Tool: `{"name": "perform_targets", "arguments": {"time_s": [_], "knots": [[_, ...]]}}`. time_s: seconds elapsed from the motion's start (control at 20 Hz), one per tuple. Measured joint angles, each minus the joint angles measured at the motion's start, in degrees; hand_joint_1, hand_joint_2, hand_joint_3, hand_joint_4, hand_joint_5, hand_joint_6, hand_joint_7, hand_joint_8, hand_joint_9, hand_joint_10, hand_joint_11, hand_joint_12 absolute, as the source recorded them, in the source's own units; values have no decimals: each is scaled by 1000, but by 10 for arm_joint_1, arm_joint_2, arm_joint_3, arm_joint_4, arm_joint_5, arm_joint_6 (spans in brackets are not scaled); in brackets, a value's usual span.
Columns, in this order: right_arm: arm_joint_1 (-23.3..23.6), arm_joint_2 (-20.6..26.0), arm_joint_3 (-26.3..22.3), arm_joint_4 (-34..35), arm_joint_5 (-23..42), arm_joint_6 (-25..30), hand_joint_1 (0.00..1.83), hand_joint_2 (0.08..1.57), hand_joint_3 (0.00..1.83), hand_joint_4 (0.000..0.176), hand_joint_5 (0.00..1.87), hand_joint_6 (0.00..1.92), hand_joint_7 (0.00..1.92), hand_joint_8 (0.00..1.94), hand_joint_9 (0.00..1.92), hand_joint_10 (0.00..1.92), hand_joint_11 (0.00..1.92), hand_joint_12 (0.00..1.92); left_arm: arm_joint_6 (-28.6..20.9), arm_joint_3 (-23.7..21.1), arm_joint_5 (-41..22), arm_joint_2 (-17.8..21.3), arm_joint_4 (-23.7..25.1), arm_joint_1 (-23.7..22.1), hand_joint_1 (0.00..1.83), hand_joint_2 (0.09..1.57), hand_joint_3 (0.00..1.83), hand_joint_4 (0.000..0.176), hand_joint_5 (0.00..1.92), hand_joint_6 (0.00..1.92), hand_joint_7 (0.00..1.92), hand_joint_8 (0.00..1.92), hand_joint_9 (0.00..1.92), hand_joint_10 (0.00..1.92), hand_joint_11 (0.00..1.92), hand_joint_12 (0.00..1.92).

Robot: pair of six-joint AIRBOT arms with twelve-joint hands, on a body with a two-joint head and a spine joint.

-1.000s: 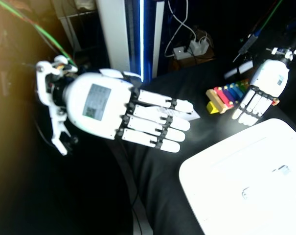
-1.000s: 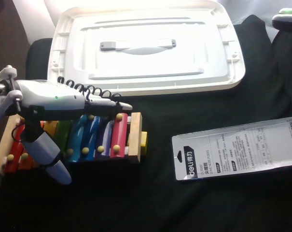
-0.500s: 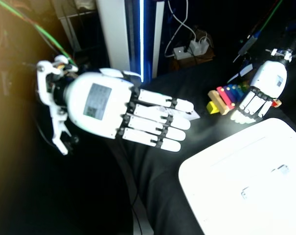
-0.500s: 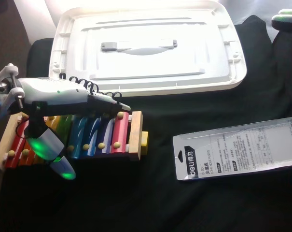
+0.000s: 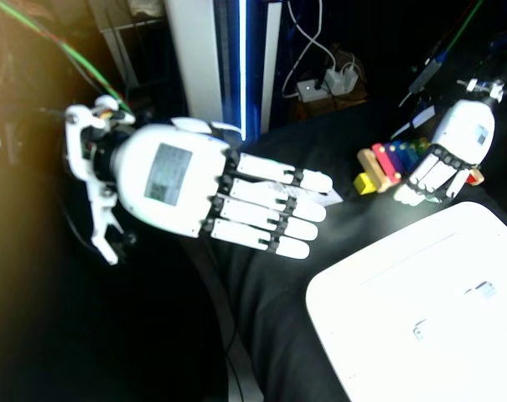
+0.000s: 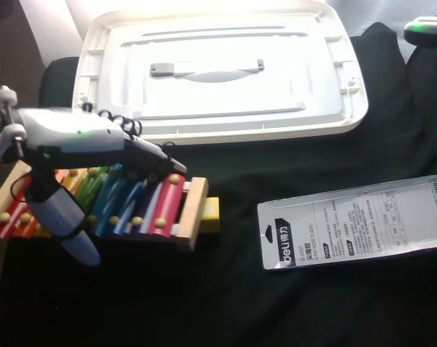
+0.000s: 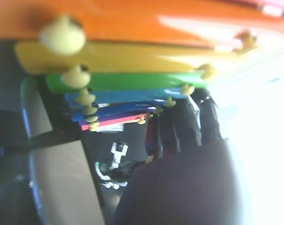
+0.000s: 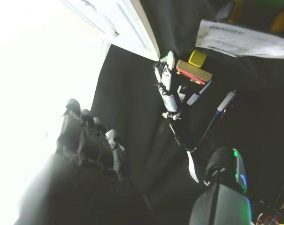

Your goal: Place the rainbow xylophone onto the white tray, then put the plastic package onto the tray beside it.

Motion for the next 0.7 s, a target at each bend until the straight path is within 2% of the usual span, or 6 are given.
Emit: {"name": "perform_targets", "arguments": {"time_s": [0.15, 0.3, 0.4, 0.5, 0.6, 0.7], "knots": [[0, 0, 0, 0, -1, 0, 746, 760, 10, 40, 0, 0, 1, 0, 1, 0, 17, 20, 9, -9, 8, 17, 3, -21, 1152, 1042, 0, 3, 619, 2, 685, 3, 688, 4, 338, 529], [0, 0, 0, 0, 0, 0, 713, 758, 6, 57, 0, 0, 2, 1, 3, 1, 24, 24, 10, -9, 5, 27, 0, -47, 1183, 1038, 0, 0, 627, 2, 669, 1, 690, 3, 399, 468], [0, 0, 0, 0, 0, 0, 704, 767, 9, 54, 0, 0, 7, 3, 10, 4, 30, 28, 10, -12, -3, 36, 3, -68, 1254, 1016, 4, 0, 650, 6, 697, 6, 720, 9, 410, 564], [0, -1, 0, 0, 0, 0, 715, 775, 11, 37, 0, 0, 19, 6, 21, 7, 37, 32, 10, -12, -7, 46, 7, -95, 1249, 998, 0, 0, 628, 0, 717, 5, 770, 21, 362, 759], [0, -1, 0, 0, 0, 0, 724, 783, 12, 33, 0, 0, 16, 3, 17, 4, 24, 27, 18, -12, -4, 53, 14, -129, 1262, 1016, 0, 0, 572, 0, 688, 0, 745, 6, 337, 603], [0, -2, 0, 0, 1, 0, 716, 798, 16, 39, 0, 0, 12, 1, 17, 4, 25, 29, 19, -9, 5, 54, 41, -172, 1204, 1005, 1, 0, 560, 0, 681, 1, 733, 2, 440, 542]]}}
